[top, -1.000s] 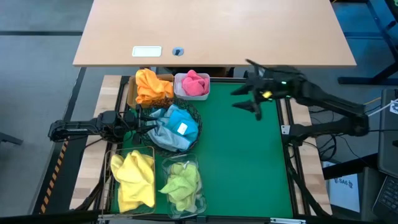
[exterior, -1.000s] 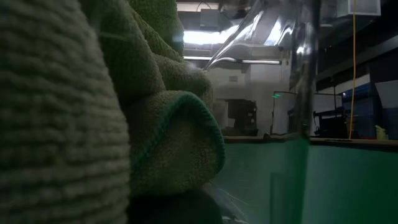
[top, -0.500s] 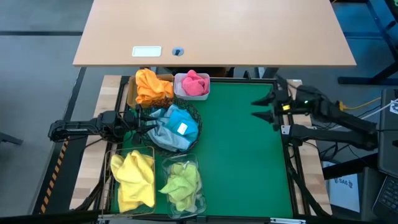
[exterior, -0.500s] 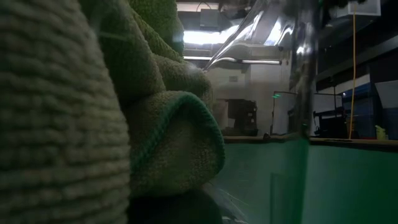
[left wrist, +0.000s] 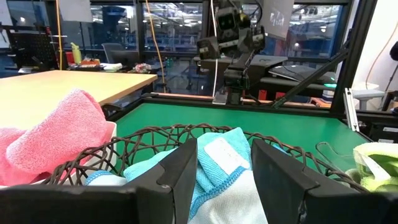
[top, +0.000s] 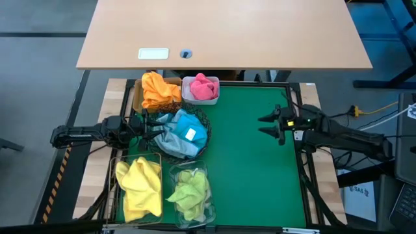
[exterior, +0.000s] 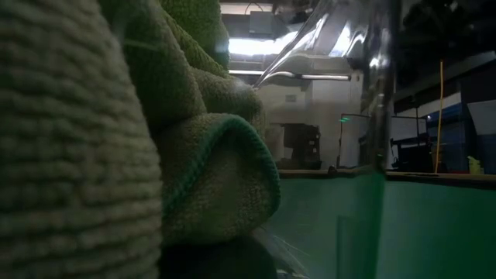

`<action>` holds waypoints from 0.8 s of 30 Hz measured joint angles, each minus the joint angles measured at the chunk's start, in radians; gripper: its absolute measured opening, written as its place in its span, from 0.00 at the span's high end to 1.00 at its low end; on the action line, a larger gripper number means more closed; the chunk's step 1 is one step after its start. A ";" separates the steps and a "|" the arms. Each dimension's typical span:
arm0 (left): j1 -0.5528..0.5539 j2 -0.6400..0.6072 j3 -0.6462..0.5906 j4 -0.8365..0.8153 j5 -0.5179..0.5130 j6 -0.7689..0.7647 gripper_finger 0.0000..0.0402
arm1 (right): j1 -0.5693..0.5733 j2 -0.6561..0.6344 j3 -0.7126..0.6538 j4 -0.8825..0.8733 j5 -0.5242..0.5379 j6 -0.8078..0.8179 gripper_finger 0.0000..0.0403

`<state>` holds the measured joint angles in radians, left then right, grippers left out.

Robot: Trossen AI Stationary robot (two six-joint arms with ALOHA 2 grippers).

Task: Sort microfiber towel by color & place in baskets
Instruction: Return to Home Position

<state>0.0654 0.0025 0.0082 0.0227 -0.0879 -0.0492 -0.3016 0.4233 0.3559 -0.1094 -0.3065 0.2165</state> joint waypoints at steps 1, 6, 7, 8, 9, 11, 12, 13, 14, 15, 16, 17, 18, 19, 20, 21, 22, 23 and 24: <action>0.000 0.000 0.000 0.000 0.000 0.000 0.64 | 0.000 -0.008 -0.024 0.019 0.000 0.000 0.41; 0.000 0.000 0.000 0.000 0.000 0.000 0.64 | 0.000 -0.045 -0.112 0.078 -0.045 -0.004 0.41; 0.000 0.000 0.000 0.000 0.000 0.000 0.64 | 0.000 -0.054 -0.127 0.091 -0.053 -0.003 0.41; 0.000 0.000 0.000 0.000 0.000 0.000 0.64 | 0.000 -0.063 -0.140 0.104 -0.053 -0.003 0.41; 0.000 0.000 0.000 0.000 0.000 0.000 0.64 | 0.000 -0.073 -0.155 0.117 -0.053 -0.002 0.41; 0.000 0.000 0.000 0.000 0.000 0.000 0.64 | 0.000 -0.096 -0.185 0.140 -0.047 -0.002 0.41; 0.000 0.000 0.000 0.000 0.000 0.000 0.64 | 0.000 -0.109 -0.201 0.160 -0.044 0.002 0.41; 0.000 0.000 0.000 0.000 0.000 0.000 0.64 | 0.000 -0.123 -0.218 0.181 -0.045 0.011 0.41; 0.000 0.000 0.000 0.000 0.000 0.000 0.64 | 0.000 -0.136 -0.233 0.200 -0.044 0.018 0.41; 0.000 0.000 0.000 0.000 0.000 0.000 0.64 | 0.000 -0.148 -0.247 0.219 -0.040 0.023 0.41; 0.000 0.000 0.000 0.000 0.000 0.000 0.64 | 0.000 -0.160 -0.261 0.238 -0.031 0.030 0.41; 0.000 0.000 0.000 0.000 0.000 0.000 0.64 | 0.000 -0.171 -0.272 0.249 -0.017 0.038 0.41; 0.000 0.000 0.000 0.000 0.000 0.000 0.64 | 0.000 -0.180 -0.281 0.252 0.002 0.041 0.41; 0.000 0.000 0.000 0.000 0.000 0.000 0.64 | 0.000 -0.188 -0.288 0.253 0.018 0.042 0.41; 0.000 0.000 0.000 0.000 0.000 0.000 0.64 | 0.000 -0.196 -0.294 0.252 0.031 0.042 0.41; 0.000 0.000 0.000 0.000 0.000 0.000 0.64 | 0.000 -0.204 -0.300 0.252 0.042 0.042 0.41; 0.000 0.000 0.000 0.000 0.000 0.000 0.64 | 0.000 -0.211 -0.306 0.253 0.047 0.042 0.41; 0.000 0.000 0.000 0.000 0.000 0.000 0.64 | 0.000 -0.216 -0.311 0.253 0.053 0.042 0.41; 0.000 0.000 0.000 0.000 0.000 0.000 0.64 | 0.000 -0.220 -0.318 0.257 0.054 0.042 0.41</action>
<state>0.0654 0.0026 0.0082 0.0227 -0.0879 -0.0490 -0.3016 0.2034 0.0374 0.1480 -0.2529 0.2581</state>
